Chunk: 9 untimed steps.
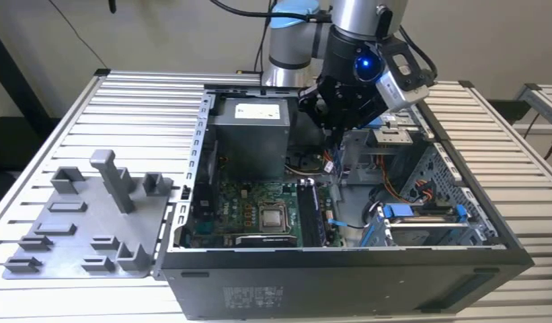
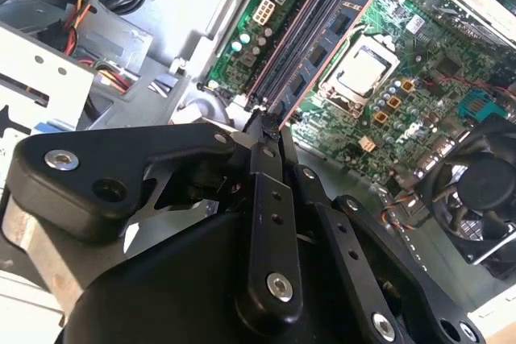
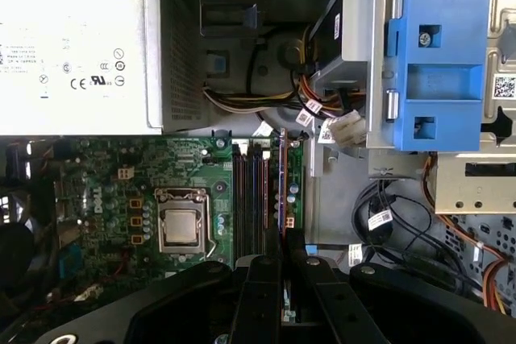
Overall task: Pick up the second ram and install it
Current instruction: 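Insert the second ram into the second slot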
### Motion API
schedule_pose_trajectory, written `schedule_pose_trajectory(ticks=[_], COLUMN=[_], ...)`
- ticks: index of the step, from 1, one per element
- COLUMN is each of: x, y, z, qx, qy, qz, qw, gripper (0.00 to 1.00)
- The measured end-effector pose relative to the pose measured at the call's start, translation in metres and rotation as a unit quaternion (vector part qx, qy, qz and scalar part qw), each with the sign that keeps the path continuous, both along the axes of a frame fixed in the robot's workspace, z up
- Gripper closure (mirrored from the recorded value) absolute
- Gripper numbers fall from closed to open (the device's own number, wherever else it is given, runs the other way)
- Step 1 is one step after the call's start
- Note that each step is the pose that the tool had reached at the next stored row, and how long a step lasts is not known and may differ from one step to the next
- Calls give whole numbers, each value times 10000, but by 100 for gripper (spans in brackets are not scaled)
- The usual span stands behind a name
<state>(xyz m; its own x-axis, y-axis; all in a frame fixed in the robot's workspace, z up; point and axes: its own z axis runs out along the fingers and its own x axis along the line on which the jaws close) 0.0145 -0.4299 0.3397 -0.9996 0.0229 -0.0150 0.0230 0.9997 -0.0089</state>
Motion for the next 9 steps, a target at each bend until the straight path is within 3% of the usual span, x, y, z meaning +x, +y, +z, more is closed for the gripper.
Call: schedule_pose_trajectory(ticks=[9], x=[0], y=[0], z=[-21], qx=[-5], qy=[0], qz=[0], qw=[10000], gripper=[86])
